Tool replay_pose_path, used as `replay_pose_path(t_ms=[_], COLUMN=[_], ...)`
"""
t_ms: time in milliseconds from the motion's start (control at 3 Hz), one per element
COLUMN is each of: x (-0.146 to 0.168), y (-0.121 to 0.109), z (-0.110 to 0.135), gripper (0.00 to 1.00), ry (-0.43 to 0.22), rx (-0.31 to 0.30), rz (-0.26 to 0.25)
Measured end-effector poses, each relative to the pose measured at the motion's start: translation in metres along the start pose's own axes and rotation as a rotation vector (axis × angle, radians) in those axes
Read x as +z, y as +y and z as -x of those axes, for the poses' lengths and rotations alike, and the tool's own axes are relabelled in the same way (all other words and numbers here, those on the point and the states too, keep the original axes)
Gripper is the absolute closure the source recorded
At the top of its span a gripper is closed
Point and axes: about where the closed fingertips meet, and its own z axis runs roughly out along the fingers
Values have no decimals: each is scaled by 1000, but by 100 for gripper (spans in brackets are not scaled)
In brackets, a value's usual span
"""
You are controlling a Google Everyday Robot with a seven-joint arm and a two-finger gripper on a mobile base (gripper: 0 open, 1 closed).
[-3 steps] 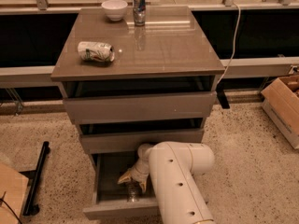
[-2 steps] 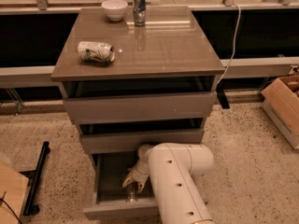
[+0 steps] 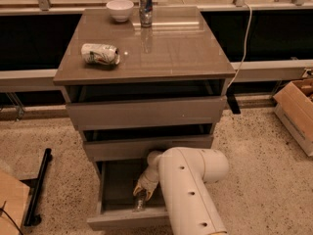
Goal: Pick water bottle from bottom drawer and place on counter
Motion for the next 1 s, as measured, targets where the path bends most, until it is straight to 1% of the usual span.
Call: replay_pose_path(t_ms=[333,667,1000], x=[-26,-66,-122], y=[1,0,-7], z=[-5,-13,-36], gripper=[100,100,100], ry=[-30,-57,-50], rx=[4,-5,-52], rz=[38,95,147])
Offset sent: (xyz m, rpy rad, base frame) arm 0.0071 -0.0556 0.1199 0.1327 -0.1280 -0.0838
